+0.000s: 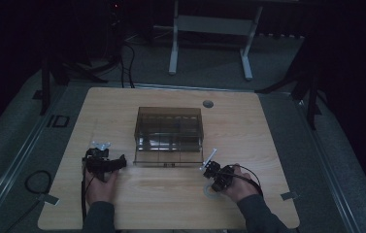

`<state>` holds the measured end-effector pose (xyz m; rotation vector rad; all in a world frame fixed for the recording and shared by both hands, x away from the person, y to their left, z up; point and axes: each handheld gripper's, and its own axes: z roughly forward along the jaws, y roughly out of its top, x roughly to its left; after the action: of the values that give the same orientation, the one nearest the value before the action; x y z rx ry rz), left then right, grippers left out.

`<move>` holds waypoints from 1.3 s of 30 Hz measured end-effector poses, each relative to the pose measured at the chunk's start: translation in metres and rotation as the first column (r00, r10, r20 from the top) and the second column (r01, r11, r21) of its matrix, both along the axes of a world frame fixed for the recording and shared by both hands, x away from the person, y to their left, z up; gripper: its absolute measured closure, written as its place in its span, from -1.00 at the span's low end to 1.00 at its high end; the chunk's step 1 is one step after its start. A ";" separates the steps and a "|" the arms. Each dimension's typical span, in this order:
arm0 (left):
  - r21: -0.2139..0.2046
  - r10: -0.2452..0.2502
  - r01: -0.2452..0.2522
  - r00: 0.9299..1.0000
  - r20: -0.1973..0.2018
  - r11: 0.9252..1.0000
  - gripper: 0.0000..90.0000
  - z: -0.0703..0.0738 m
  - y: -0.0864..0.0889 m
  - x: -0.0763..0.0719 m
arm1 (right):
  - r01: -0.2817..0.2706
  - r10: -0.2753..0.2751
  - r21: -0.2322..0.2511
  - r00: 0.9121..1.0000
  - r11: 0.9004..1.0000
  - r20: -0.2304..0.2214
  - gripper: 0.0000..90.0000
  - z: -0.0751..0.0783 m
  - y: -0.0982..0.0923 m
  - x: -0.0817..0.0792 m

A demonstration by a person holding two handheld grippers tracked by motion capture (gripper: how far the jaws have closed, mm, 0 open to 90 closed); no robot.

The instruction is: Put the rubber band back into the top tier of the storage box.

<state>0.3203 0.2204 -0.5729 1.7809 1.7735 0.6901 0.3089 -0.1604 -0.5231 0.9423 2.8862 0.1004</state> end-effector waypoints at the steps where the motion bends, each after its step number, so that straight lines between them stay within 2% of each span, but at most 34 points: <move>1: 0.000 0.000 0.000 1.000 0.000 1.000 -0.95 0.000 0.000 0.000 | -0.006 0.006 -0.004 1.000 1.000 0.003 0.82 0.000 0.000 0.000; 7: 0.000 0.000 0.000 1.000 0.000 1.000 -0.95 0.000 0.000 0.000 | -0.023 0.024 -0.021 1.000 0.999 0.007 0.83 0.000 0.002 0.000; 22: -0.001 0.000 0.000 1.000 0.002 1.000 -0.95 0.000 0.000 0.000 | -0.036 0.036 0.014 0.999 0.999 0.006 0.83 0.013 0.002 -0.001; 39: -0.001 0.000 0.000 1.000 0.002 1.000 -0.95 0.000 0.000 0.000 | -0.063 0.063 0.010 0.998 0.998 0.018 0.82 0.031 0.000 -0.002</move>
<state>0.3204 0.2204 -0.5731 1.7790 1.7727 0.6912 0.3070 -0.1602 -0.4921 0.8482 2.9023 0.1289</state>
